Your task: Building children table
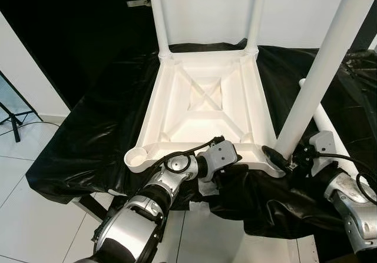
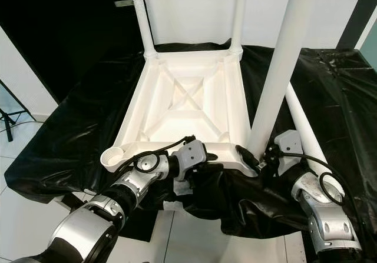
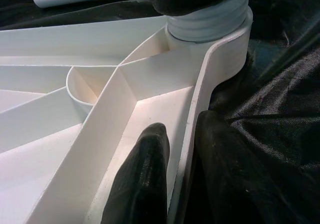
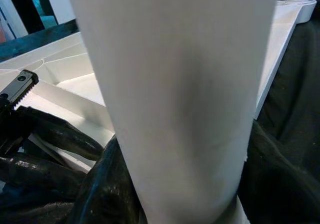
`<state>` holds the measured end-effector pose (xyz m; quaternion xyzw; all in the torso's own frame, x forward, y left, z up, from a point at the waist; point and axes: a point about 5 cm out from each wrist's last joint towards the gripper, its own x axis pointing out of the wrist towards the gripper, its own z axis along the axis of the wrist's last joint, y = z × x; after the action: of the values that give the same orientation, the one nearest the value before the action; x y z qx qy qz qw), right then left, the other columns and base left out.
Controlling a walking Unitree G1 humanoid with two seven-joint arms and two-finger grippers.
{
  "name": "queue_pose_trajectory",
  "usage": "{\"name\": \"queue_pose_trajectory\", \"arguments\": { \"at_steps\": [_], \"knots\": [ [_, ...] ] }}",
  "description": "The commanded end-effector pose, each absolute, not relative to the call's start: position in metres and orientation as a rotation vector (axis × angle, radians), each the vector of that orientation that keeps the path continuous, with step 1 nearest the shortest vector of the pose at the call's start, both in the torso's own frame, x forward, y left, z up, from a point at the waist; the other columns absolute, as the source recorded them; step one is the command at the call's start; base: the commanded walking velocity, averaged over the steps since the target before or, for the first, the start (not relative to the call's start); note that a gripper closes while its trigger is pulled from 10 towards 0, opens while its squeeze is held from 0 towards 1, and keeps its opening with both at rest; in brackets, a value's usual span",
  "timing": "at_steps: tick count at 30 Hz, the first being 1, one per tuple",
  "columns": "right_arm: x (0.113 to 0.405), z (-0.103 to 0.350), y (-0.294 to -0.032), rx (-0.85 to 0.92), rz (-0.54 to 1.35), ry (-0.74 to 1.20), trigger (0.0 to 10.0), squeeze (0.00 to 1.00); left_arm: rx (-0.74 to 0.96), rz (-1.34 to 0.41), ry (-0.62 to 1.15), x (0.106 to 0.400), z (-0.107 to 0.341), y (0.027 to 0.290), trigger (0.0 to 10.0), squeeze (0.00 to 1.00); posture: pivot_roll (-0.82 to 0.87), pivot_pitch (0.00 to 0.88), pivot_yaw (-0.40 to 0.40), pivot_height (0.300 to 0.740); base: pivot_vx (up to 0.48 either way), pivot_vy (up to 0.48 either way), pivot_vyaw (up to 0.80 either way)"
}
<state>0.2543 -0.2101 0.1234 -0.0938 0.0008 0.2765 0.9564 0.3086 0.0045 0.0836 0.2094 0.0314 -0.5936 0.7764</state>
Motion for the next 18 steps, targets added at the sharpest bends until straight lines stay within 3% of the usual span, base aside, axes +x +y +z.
{"name": "queue_pose_trajectory", "arguments": {
  "at_steps": [1, 5, 6, 7, 9, 12, 18],
  "knots": [
    [0.245, 0.103, -0.181, -0.146, 0.671, 0.064, 0.0, 0.0, 0.461, -1.242, 0.204, 0.301, 0.058, 0.013, 10.0, 0.0, -0.16, 0.0, 0.055, 0.74, 0.0, 0.0, 0.0],
    [0.243, 0.102, -0.164, -0.111, 0.534, 0.023, 0.0, 0.0, 0.463, -1.245, 0.204, 0.301, 0.058, 0.014, 10.0, 0.0, -0.16, 0.0, 0.059, 0.74, 0.0, 0.0, 0.0],
    [0.242, 0.104, -0.162, -0.086, 0.381, -0.018, 0.0, 0.0, 0.467, -1.247, 0.205, 0.301, 0.058, 0.014, 10.0, 0.0, -0.16, 0.0, 0.06, 0.74, 0.0, 0.0, 0.0],
    [0.241, 0.106, -0.167, -0.063, 0.195, -0.055, 0.0, 0.0, 0.468, -1.247, 0.205, 0.301, 0.058, 0.014, 10.0, 0.0, -0.16, 0.0, 0.059, 0.74, 0.0, 0.0, 0.0],
    [0.241, 0.106, -0.167, -0.063, 0.195, -0.055, 0.0, 0.0, 0.468, -1.247, 0.205, 0.301, 0.058, 0.014, 10.0, 0.0, -0.16, 0.0, 0.059, 0.74, 0.0, 0.0, 0.0],
    [0.241, 0.103, -0.195, 0.007, -0.204, -0.084, 0.0, 0.0, 0.47, -1.248, 0.206, 0.301, 0.058, 0.014, 10.0, 0.0, -0.16, 0.0, 0.069, 0.74, 0.0, 0.0, 0.0],
    [0.247, 0.105, -0.199, -0.001, -0.26, -0.099, 0.0, 0.0, 0.474, -1.26, 0.208, 0.3, 0.057, 0.013, 10.0, 0.0, -0.17, 0.0, 0.07, 0.74, 0.0, 0.0, 0.0]
  ]
}}
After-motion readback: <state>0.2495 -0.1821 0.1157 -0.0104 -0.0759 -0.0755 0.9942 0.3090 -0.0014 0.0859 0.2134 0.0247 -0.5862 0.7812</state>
